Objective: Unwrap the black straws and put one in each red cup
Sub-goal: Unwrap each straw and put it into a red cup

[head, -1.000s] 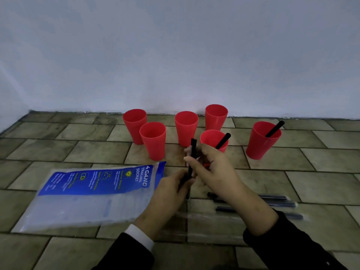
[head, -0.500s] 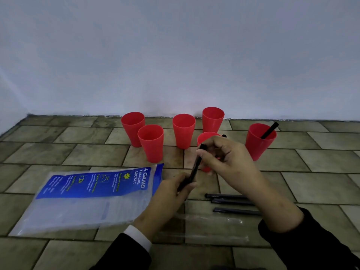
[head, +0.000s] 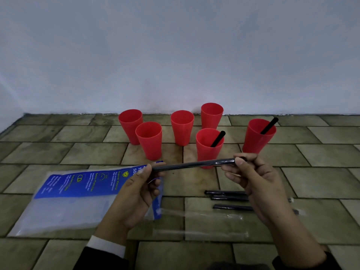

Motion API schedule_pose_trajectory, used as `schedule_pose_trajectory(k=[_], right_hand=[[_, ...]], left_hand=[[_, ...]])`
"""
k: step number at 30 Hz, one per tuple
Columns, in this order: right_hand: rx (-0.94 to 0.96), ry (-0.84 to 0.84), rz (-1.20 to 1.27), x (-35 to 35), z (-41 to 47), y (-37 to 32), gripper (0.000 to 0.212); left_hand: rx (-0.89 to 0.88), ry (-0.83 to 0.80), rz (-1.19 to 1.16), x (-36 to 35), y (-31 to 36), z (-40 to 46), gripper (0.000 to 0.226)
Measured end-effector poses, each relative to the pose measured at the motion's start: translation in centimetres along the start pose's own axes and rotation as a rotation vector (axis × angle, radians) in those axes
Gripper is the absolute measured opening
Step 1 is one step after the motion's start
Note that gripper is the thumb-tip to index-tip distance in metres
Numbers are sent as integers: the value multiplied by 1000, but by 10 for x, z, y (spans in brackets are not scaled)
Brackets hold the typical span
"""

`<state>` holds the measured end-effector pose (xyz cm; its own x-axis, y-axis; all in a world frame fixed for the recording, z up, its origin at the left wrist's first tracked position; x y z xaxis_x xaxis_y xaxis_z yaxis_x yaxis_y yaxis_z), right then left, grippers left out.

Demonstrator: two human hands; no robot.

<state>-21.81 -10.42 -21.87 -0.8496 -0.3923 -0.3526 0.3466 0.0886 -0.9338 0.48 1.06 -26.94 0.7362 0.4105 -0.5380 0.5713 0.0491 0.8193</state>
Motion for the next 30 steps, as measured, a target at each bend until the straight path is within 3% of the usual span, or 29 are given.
schedule_pose_trajectory(k=[1,6,9,14,22,30], right_hand=[[-12,10,5,2,-1,4,34],[-74,11,30,9,1,16,35],[-98,10,35,11,3,20,36],[-126,-16,47,15,5,27,52],[-153,-12,59,16,4,37,42],[-137,-24,-46,25,3,40,67]], left_hand=[[30,13,-45,-2,-2,-2,32],[76,-5,-157,-2,0,-1,43],[53,62,-150,-1,1,1,38],[-44,236,11,11,8,3,25],[-305,452,358,25,25,4,25],[-283,460,108,36,31,9,33]])
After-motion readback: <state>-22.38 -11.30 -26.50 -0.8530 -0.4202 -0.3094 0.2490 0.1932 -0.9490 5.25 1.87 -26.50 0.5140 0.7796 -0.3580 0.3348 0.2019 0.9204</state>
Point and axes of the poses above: each hand's wrist, its own z-axis towards the middle knuckle, its own x-axis out of the back of the hand, y = z × x, the point moved 8 cm from there along z, towards the middle knuckle
